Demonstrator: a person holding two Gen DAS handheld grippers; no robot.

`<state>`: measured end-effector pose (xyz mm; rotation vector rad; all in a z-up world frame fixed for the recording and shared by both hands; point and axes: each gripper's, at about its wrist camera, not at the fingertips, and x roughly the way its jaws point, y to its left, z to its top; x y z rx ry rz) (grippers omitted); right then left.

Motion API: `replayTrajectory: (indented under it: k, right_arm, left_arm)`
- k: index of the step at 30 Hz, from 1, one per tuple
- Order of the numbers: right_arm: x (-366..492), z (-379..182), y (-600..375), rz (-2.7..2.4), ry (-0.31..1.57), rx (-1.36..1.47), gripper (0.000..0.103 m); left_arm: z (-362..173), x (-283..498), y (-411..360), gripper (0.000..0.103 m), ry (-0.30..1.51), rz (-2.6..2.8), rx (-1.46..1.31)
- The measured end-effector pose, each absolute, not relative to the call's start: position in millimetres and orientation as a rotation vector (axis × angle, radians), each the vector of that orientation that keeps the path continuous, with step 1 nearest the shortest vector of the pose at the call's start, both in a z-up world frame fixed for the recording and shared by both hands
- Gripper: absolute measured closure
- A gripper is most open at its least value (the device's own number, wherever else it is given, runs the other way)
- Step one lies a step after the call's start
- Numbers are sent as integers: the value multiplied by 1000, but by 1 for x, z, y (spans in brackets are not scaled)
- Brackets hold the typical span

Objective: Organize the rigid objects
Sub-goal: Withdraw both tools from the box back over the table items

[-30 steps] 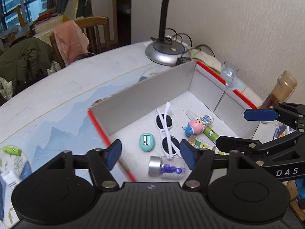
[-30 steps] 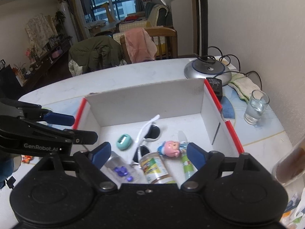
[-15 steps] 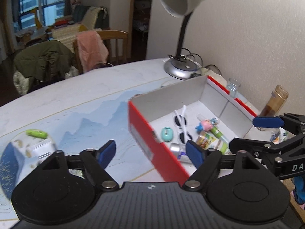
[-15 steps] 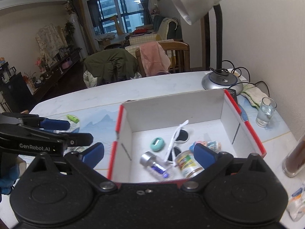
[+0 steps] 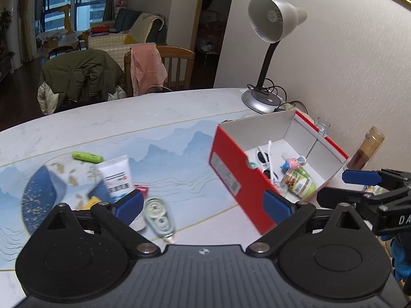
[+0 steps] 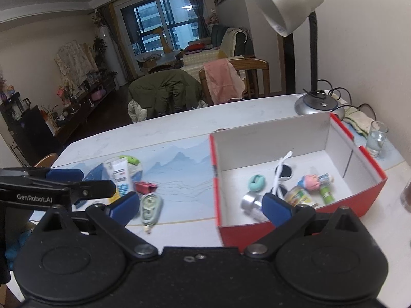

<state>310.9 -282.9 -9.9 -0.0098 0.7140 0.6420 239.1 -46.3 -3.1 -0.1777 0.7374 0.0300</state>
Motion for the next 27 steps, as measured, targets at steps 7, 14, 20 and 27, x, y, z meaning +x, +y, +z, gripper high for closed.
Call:
replayTrajectory:
  k: [7,14,20,27]
  right_arm:
    - [292,-11,-259,655,722,-3,1]
    - [276,-20,-230,673,739,-13,1]
    - [267,-27,-204,690,758,-32,2]
    - [268,-40,-171,696,775,-77,2]
  left_arm:
    - [-11,209,-16,0,717,50,-200]
    - [-27,177,11,0,678,24,-218]
    - [-45,158,24,0,674,-4,-211]
    - [-64,153,40,0,673,27,-177]
